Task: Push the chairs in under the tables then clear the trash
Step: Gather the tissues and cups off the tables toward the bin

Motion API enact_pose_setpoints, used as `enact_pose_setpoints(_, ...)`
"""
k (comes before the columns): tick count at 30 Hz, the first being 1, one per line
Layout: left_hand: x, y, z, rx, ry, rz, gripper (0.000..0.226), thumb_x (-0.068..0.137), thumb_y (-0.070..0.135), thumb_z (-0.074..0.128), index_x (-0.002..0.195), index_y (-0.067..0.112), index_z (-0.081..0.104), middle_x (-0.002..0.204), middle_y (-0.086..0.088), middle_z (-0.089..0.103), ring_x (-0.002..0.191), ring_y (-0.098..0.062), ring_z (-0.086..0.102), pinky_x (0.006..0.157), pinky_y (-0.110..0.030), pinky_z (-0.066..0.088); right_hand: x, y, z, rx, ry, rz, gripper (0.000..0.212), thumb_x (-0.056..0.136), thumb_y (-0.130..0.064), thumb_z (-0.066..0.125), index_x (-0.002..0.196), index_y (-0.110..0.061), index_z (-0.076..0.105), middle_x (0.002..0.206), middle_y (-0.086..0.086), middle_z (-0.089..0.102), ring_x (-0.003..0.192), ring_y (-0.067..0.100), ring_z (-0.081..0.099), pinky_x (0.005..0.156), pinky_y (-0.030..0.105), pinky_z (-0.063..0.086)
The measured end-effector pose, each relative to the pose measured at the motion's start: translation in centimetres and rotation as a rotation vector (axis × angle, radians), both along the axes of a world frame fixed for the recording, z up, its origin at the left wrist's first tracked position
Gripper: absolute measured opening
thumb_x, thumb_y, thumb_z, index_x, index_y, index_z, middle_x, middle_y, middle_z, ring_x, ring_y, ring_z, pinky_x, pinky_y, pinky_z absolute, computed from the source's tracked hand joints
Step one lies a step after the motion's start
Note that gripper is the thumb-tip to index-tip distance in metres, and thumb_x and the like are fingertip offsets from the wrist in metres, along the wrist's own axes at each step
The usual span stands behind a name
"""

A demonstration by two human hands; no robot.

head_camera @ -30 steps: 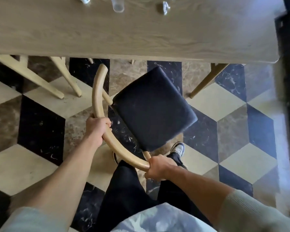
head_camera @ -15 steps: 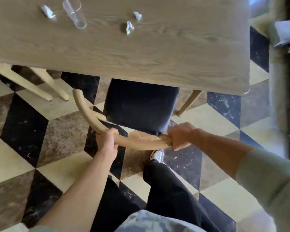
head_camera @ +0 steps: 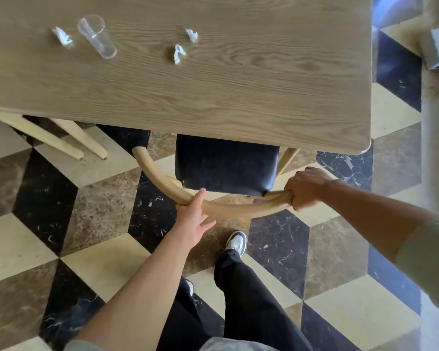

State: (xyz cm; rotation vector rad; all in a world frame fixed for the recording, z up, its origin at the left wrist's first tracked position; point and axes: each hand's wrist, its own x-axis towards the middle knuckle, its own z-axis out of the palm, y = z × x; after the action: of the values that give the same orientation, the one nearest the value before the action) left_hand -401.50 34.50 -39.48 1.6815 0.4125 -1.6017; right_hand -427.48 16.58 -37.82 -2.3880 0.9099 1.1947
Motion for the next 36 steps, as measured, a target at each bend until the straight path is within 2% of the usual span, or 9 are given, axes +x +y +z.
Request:
enact_pose_setpoints(5, 1.0, 0.5, 0.1, 0.025, 0.005, -0.321, 0.094, 0.085, 0.077, 0.061, 0.160, 0.037, 0.021, 0.156, -0.005, 0.046, 0.122, -0.026, 0.062, 0.097, -0.055, 0.054, 0.3, 1.3, 0.2, -0.053, 0.025, -0.039, 0.018, 0.078, -0.032, 0.055, 0.089, -0.033, 0.069, 0.073, -0.015, 0.065, 0.077, 0.008, 0.058, 0.089, 0.034, 0.038)
enact_pose_setpoints(10, 3.6, 0.8, 0.9, 0.039, -0.050, -0.620, 0.071, 0.085, 0.084, 0.049, 0.133, 0.032, 0.046, 0.122, -0.001, 0.071, 0.104, -0.022, 0.072, 0.088, -0.049, 0.058, 1.9, 3.3, 1.2, -0.051, 0.137, -0.110, 0.042, 0.097, -0.029, 0.056, 0.139, -0.036, 0.055, 0.127, 0.000, 0.060, 0.124, 0.023, 0.053, 0.116, 0.044, 0.031)
enact_pose_setpoints(13, 7.3, 1.1, 2.2, 0.041, -0.194, -0.729, 0.067, 0.095, 0.075, 0.046, 0.123, 0.016, 0.063, 0.100, 0.001, 0.077, 0.092, -0.021, 0.075, 0.073, -0.040, 0.058, 5.6, 4.9, 3.0, 0.060, 0.005, -0.287, 0.049, 0.097, -0.011, 0.054, 0.143, -0.026, 0.054, 0.130, 0.007, 0.058, 0.117, 0.026, 0.057, 0.098, 0.038, 0.048)
enact_pose_setpoints(19, 15.8, 2.6, 6.8, -0.081, -0.474, -0.761, 0.044, 0.103, 0.052, 0.050, 0.117, 0.014, 0.065, 0.095, -0.005, 0.076, 0.086, -0.022, 0.074, 0.083, -0.042, 0.061, 17.8, 7.6, 6.6, 0.065, -0.316, -0.547, 0.043, 0.098, -0.010, 0.051, 0.140, -0.019, 0.057, 0.135, 0.008, 0.065, 0.120, 0.026, 0.061, 0.096, 0.035, 0.050)
enact_pose_setpoints(24, 24.9, 6.7, 10.8, -0.103, -0.597, -0.693, 0.047, 0.103, 0.047, 0.053, 0.137, 0.015, 0.058, 0.098, -0.005, 0.075, 0.087, -0.021, 0.073, 0.073, -0.035, 0.059, 30.0, 11.6, 10.6, 0.054, -0.488, -0.466, 0.034, 0.101, -0.021, 0.053, 0.134, -0.023, 0.060, 0.130, 0.005, 0.066, 0.106, 0.022, 0.063, 0.086, 0.036, 0.053)
enact_pose_setpoints(28, 32.4, 10.6, 13.7, -0.115, -0.638, -0.563, 0.051, 0.102, 0.046, 0.056, 0.143, 0.015, 0.054, 0.102, -0.006, 0.076, 0.091, -0.023, 0.074, 0.080, -0.039, 0.061, 38.9, 14.2, 13.6, 0.053, -0.539, -0.306, 0.035, 0.104, -0.019, 0.050, 0.139, -0.017, 0.057, 0.139, 0.010, 0.061, 0.122, 0.028, 0.060, 0.095, 0.035, 0.048)
enact_pose_setpoints(30, 35.6, 12.7, 14.7, -0.118, -0.654, -0.514, 0.047, 0.102, 0.046, 0.056, 0.139, 0.016, 0.057, 0.101, -0.006, 0.076, 0.092, -0.023, 0.074, 0.086, -0.041, 0.062, 42.6, 15.2, 14.3, 0.045, -0.568, -0.299, 0.035, 0.105, -0.020, 0.051, 0.139, -0.016, 0.058, 0.139, 0.011, 0.061, 0.122, 0.029, 0.060, 0.098, 0.035, 0.050)
enact_pose_setpoints(33, 39.7, 14.8, 15.8, -0.118, -0.672, -0.475, 0.035, 0.102, 0.045, 0.057, 0.127, 0.021, 0.061, 0.101, -0.006, 0.076, 0.093, -0.022, 0.074, 0.088, -0.042, 0.062, 47.0, 16.1, 14.5, 0.057, -0.613, -0.344, 0.035, 0.105, -0.015, 0.053, 0.139, -0.013, 0.059, 0.141, 0.012, 0.060, 0.122, 0.028, 0.059, 0.089, 0.017, 0.046)
enact_pose_setpoints(36, 43.8, 15.4, 16.6, -0.118, -0.704, -0.426, 0.023, 0.102, 0.043, 0.056, 0.108, 0.022, 0.063, 0.103, -0.009, 0.075, 0.095, -0.024, 0.074, 0.090, -0.043, 0.061, 51.3, 16.6, 14.6, 0.034, -0.625, -0.310, 0.033, 0.104, -0.011, 0.052, 0.135, -0.016, 0.061, 0.137, 0.011, 0.062, 0.117, 0.028, 0.061, 0.085, 0.025, 0.045)
